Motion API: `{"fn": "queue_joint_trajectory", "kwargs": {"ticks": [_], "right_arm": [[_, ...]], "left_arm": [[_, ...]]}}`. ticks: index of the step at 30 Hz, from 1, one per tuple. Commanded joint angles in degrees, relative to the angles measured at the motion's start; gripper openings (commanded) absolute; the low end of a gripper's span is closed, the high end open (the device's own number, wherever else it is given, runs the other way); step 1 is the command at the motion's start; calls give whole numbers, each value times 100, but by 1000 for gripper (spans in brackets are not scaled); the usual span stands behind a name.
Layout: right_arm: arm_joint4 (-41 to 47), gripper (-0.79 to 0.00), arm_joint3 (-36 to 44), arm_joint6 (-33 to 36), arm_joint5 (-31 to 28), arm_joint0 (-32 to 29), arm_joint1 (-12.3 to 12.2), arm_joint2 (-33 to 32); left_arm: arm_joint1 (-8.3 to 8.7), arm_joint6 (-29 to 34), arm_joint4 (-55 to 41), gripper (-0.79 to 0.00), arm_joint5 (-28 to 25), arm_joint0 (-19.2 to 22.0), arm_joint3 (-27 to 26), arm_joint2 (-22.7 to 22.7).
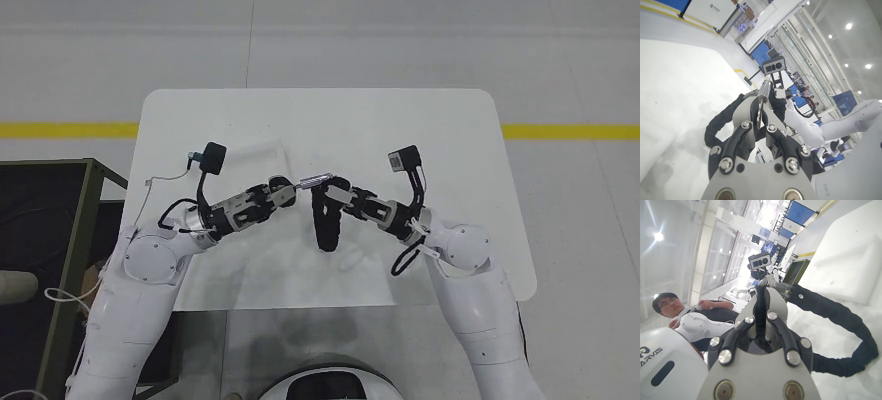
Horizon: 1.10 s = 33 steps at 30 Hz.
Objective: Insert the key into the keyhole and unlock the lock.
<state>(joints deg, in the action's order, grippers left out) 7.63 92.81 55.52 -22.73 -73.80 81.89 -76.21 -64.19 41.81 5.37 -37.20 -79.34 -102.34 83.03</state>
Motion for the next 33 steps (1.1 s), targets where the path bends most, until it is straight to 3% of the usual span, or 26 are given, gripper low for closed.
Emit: {"fn": "queue_joint_trajectory", "kwargs": {"ticks": [1, 9, 17, 21, 22, 25, 28, 30, 33], "right_arm": [[23, -785, -6, -23, 3, 10, -15, -5], [-13, -785, -8, -128, 1, 49, -82, -14], [-247, -785, 53, -278, 44, 57, -152, -15], [-606, -785, 81, -493, 84, 53, -192, -58], [-752, -785, 84, -612, 91, 56, -202, -90], [-1324, -785, 61, -1099, 210, 45, -236, -231], [-1721, -785, -19, -1550, 511, 34, -265, -383], [-1751, -785, -138, -1730, 850, 28, -269, -402], [-1743, -785, -369, -1883, 1285, 85, -266, -349]], "left_arm": [[-8, -378, 672, -785, -363, -38, -55, 52], [-84, -1944, 3254, -785, -1008, -208, -245, 83], [-163, -3820, 5875, -785, -781, -248, -305, -48], [-197, -4551, 6489, -785, -541, -285, -81, -217], [-204, -4616, 6405, 0, -554, -281, -18, -249], [-224, -4492, 5649, 0, -552, -248, 140, -236], [-245, -3921, 3890, 0, -235, -255, 319, -135], [-255, -3036, 1902, 0, 412, -230, 424, -112], [-244, -1069, -1397, 0, 2049, -56, 569, -30]]}}
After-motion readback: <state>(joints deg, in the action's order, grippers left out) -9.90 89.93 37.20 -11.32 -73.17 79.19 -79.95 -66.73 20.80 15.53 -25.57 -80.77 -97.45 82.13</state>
